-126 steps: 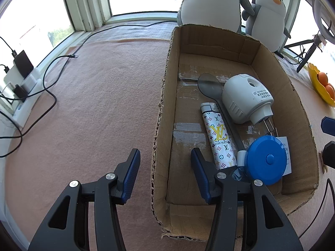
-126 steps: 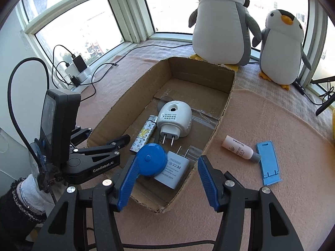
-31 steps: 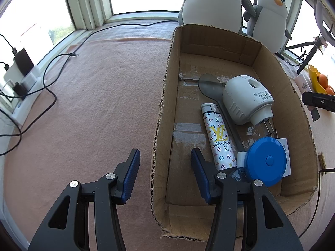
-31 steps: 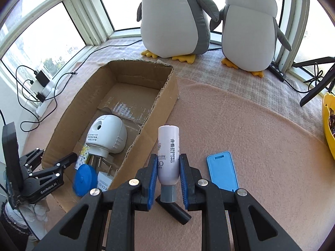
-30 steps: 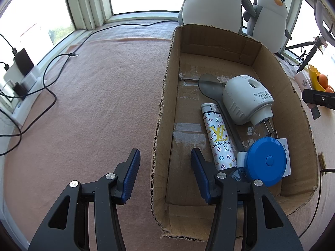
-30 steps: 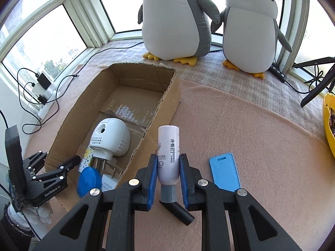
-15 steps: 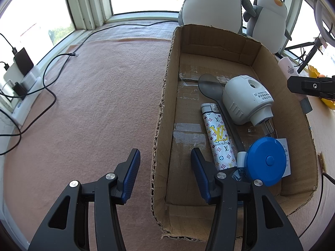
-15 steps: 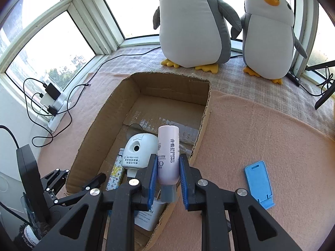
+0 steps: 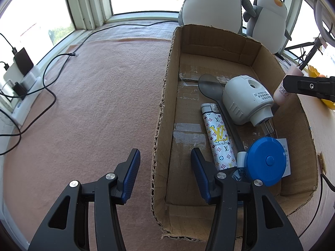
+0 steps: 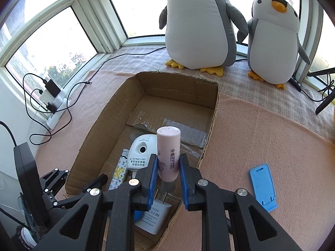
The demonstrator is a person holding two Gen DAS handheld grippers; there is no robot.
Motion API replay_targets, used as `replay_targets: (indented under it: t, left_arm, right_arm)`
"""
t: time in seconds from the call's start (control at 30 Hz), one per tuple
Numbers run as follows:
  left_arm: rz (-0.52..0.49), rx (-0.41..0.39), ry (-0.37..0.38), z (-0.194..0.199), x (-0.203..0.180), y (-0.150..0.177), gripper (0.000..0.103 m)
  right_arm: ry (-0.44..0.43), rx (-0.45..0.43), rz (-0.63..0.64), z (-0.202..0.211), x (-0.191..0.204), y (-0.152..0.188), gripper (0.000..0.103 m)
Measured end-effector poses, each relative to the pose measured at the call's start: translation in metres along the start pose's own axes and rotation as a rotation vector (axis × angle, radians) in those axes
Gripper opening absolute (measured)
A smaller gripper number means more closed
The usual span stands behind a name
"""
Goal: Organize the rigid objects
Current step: 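Carry the lotion tube into the box and open the right gripper, then move the right gripper back toward the wooden clothespin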
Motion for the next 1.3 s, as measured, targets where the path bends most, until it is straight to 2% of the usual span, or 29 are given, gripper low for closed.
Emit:
replay_targets:
  t: [0.2, 0.37, 0.6, 0.73, 1.0, 1.3]
  left_arm:
    - [0.0, -0.001, -0.001, 0.0, -0.001, 0.0, 0.051]
    - [-0.002, -0.001, -0.002, 0.0, -0.001, 0.0, 0.051]
    - [-0.004, -0.002, -0.005, 0.001, -0.001, -0.001, 0.051]
    - [-0.003, -0.002, -0.004, 0.001, -0.001, 0.0, 0.051]
    - [-0.009, -0.003, -0.007, 0.001, -0.002, -0.001, 0.051]
    - [-0.013, -0.005, -0.009, 0.001, -0.002, -0.001, 0.051]
  right_arm:
    - [0.003, -0.02, 0.014, 0.006, 0.001, -0.001, 0.023]
    - [0.001, -0.045, 0.009, 0.017, -0.003, -0.002, 0.039]
    - [-0.019, -0.081, -0.033, 0.039, -0.018, -0.002, 0.042]
    - [-0.031, -0.098, -0.051, 0.059, -0.03, 0.004, 0.049]
    - [0.002, -0.111, -0.075, 0.097, -0.063, 0.028, 0.049]
    - [0.11, -0.095, -0.128, 0.126, -0.118, 0.063, 0.049]
Point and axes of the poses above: each gripper's, at about its wrist camera, not at the fingertips, and z roughly against the way its jaws point, x to its left, y to its underside, the point moved 7 cm from there along -z, roughly the way its jaws point, and after that the axes turned 1 degree about y, right-handed, at the moved point
